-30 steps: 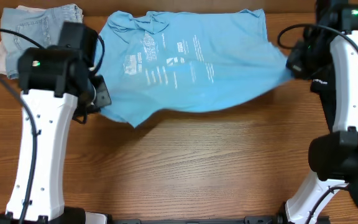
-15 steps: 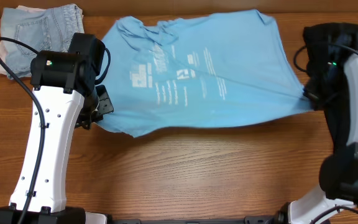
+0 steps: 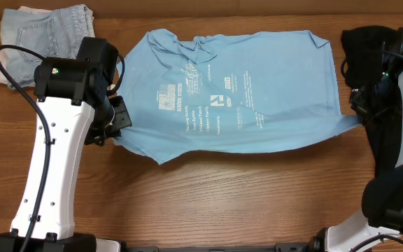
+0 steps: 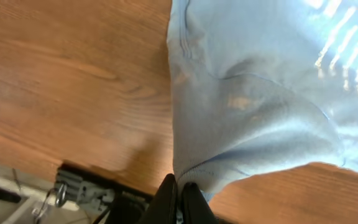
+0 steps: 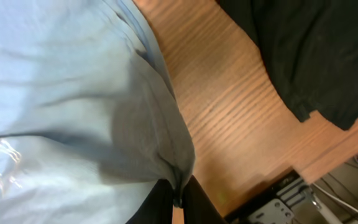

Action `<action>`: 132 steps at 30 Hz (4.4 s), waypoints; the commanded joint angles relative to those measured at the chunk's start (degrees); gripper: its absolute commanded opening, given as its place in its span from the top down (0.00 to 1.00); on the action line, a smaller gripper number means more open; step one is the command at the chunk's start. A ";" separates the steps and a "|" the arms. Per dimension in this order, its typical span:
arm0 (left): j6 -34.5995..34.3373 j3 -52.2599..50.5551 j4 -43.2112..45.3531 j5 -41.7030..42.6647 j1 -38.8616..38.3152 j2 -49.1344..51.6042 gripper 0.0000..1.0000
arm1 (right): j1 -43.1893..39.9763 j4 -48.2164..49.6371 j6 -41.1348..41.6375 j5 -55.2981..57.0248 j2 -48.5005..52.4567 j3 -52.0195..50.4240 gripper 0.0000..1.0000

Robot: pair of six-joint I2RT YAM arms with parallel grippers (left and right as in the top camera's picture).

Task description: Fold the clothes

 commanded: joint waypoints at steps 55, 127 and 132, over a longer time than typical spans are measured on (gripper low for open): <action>1.49 0.42 38.23 -7.65 2.21 25.62 0.25 | 1.01 32.04 0.44 -6.54 -1.07 -13.03 0.28; 4.17 -10.34 33.18 5.09 -2.97 26.34 0.00 | 0.98 55.74 3.45 -11.63 12.02 -23.34 0.76; 4.17 -10.34 35.67 5.11 -2.97 26.34 0.00 | 0.98 59.78 3.45 -12.46 12.02 -23.34 0.75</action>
